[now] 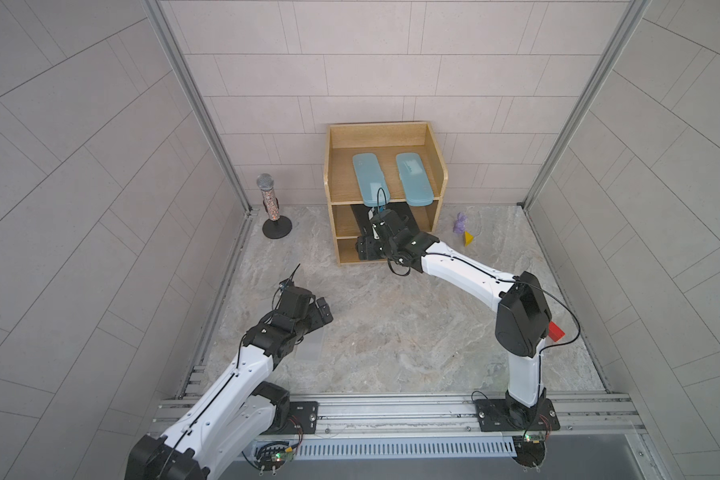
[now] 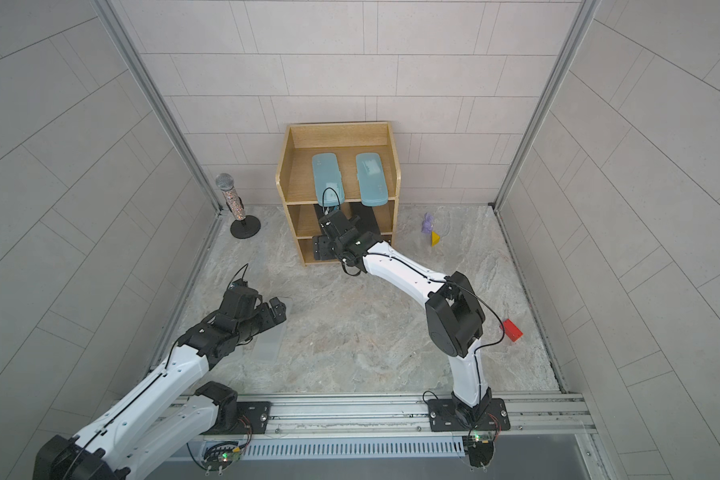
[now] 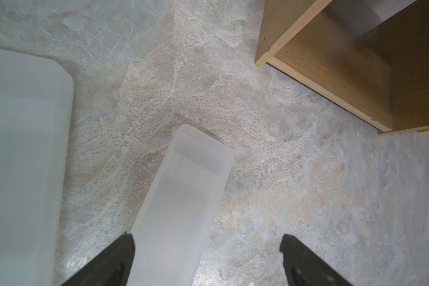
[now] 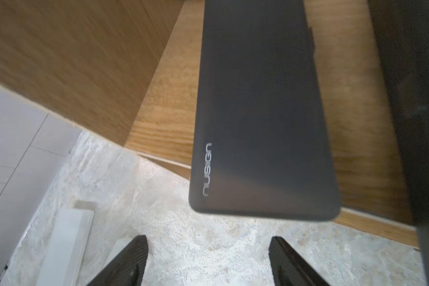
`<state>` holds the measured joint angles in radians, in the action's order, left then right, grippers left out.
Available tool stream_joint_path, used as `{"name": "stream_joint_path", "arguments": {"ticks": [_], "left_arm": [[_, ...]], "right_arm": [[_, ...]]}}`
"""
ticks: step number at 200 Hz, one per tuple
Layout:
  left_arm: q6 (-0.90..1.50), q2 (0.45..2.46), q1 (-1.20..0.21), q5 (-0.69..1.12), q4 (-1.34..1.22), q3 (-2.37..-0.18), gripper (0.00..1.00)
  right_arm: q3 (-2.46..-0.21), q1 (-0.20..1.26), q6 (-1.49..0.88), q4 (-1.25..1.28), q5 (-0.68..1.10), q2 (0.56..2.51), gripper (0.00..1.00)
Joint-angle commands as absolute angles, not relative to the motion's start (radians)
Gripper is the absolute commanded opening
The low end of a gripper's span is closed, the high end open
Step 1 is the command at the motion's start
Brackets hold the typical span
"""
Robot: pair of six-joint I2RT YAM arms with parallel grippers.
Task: Place the pencil cases on the shelf according to color
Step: Place the pencil case on the shelf, then adjust the pencil case on the shelf.
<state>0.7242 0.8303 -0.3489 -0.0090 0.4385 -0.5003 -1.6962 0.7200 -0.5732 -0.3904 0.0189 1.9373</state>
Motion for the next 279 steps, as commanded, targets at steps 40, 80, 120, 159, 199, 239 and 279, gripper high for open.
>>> {"name": "stream_joint_path", "arguments": {"ticks": [40, 80, 120, 159, 199, 239, 279], "left_arm": [[0.751, 0.795, -0.342, 0.013, 0.466, -0.501, 1.00], [0.762, 0.754, -0.342, 0.024, 0.480, -0.502, 1.00], [0.778, 0.736, -0.344, 0.034, 0.464, -0.489, 1.00], [0.760, 0.834, -0.344, 0.004, 0.387, -0.492, 1.00], [0.710, 0.976, -0.343, -0.023, 0.338, -0.529, 1.00], [0.670, 1.058, -0.342, -0.036, 0.323, -0.539, 1.00], [0.645, 1.113, -0.343, -0.029, 0.311, -0.535, 1.00]], "right_arm": [[-1.580, 0.754, -0.590, -0.438, 0.027, 1.802, 0.91], [-1.515, 0.795, -0.583, -0.472, -0.029, 1.721, 0.88], [-1.463, 0.808, -0.562, -0.512, -0.072, 1.589, 0.48], [-1.501, 0.775, -0.534, -0.491, -0.051, 1.544, 0.40], [-1.689, 0.714, -0.500, -0.486, 0.017, 1.664, 0.39], [-1.865, 0.671, -0.483, -0.505, 0.062, 1.794, 0.39], [-1.969, 0.657, -0.471, -0.519, 0.113, 1.863, 0.39]]}}
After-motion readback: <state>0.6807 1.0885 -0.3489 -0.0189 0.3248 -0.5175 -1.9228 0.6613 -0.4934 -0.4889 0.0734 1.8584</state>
